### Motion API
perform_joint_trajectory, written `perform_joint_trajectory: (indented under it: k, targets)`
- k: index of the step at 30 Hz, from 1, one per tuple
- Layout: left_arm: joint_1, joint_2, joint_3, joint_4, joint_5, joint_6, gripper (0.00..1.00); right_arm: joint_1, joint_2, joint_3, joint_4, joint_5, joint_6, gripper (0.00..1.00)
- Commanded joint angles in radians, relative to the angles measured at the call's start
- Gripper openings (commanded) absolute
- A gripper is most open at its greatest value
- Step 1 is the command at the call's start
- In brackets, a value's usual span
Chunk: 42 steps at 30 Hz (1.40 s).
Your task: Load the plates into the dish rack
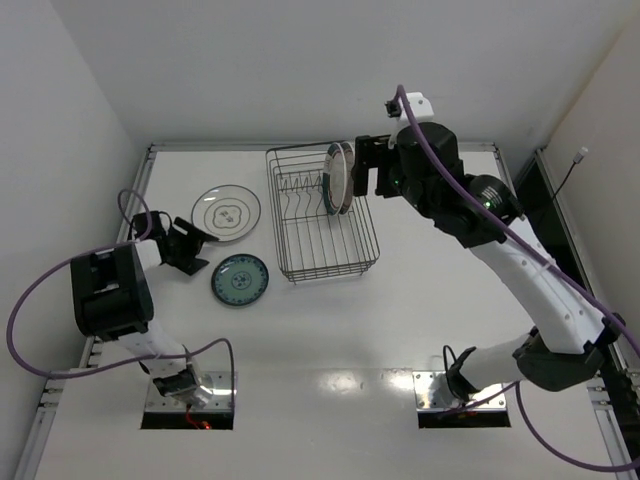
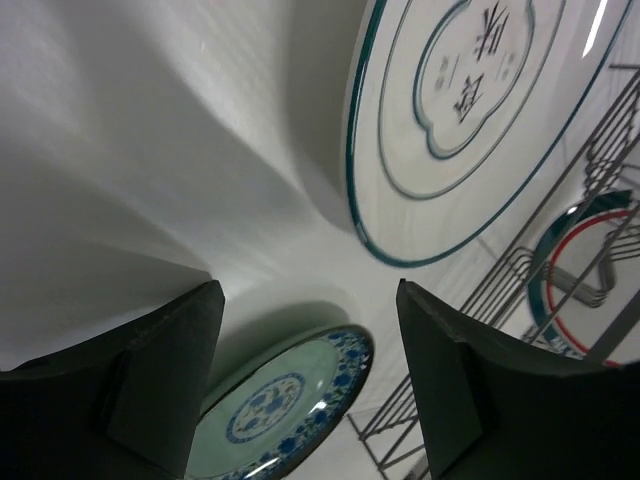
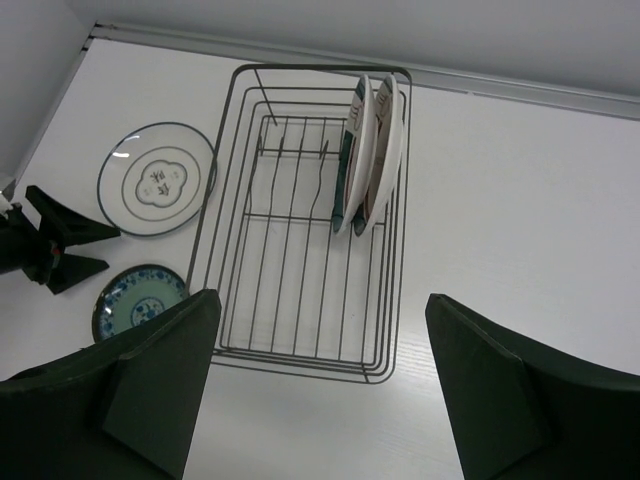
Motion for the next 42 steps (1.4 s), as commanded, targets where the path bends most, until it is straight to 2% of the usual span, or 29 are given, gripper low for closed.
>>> perform_joint_trajectory:
  k: [1, 4, 8, 12, 13, 16, 22, 25, 28, 31, 32, 34, 35, 38, 42]
  targets:
    - [0.026, 0.080, 0.069, 0.107, 0.017, -0.017, 0.68, -0.006, -0.055, 0.013, 0.002, -0.017, -0.003, 0.81]
    - [0.026, 0.166, 0.123, 0.107, 0.017, -0.008, 0.67, -0.006, -0.064, -0.012, -0.021, -0.017, 0.006, 0.81]
    - [0.026, 0.259, 0.196, 0.118, 0.017, -0.017, 0.58, -0.015, -0.086, -0.012, -0.044, -0.017, 0.006, 0.81]
    - [0.026, 0.318, 0.258, 0.118, 0.045, -0.017, 0.34, -0.025, -0.095, -0.001, -0.081, -0.008, 0.006, 0.81]
    - [0.035, 0.329, 0.258, 0.107, 0.045, -0.017, 0.20, -0.034, -0.095, 0.008, -0.091, 0.001, 0.006, 0.81]
    - [0.035, 0.318, 0.258, 0.107, 0.045, -0.017, 0.00, -0.043, -0.106, 0.008, -0.104, 0.029, -0.003, 0.82]
    - [0.082, 0.195, 0.249, 0.107, 0.123, 0.003, 0.00, -0.061, -0.077, 0.008, -0.104, -0.039, -0.003, 0.85]
    - [0.095, 0.041, 0.249, 0.098, 0.195, -0.007, 0.00, -0.072, -0.048, 0.017, -0.093, -0.109, 0.009, 0.88]
    - [0.095, -0.122, 0.258, 0.087, 0.266, -0.028, 0.00, -0.098, -0.014, 0.028, -0.046, -0.236, 0.019, 0.88]
    - [0.095, -0.270, 0.232, 0.087, 0.339, -0.053, 0.00, -0.149, 0.024, 0.004, 0.016, -0.428, 0.043, 0.88]
    - [0.070, -0.306, 0.214, 0.113, 0.351, -0.083, 0.00, -0.161, 0.034, -0.012, 0.040, -0.542, 0.052, 0.88]
    - [0.038, -0.375, 0.128, 0.177, 0.396, -0.135, 0.00, -0.205, 0.049, -0.076, 0.134, -0.672, 0.090, 0.88]
    - [0.004, -0.442, 0.093, 0.266, 0.410, -0.210, 0.00, -0.219, 0.060, -0.102, 0.172, -0.791, 0.109, 0.88]
    - [-0.078, -0.524, 0.005, 0.343, 0.433, -0.284, 0.00, -0.271, 0.080, -0.212, 0.339, -0.972, 0.210, 0.91]
    - [-0.178, -0.576, -0.029, 0.352, 0.442, -0.284, 0.00, -0.325, 0.107, -0.389, 0.555, -1.092, 0.345, 0.92]
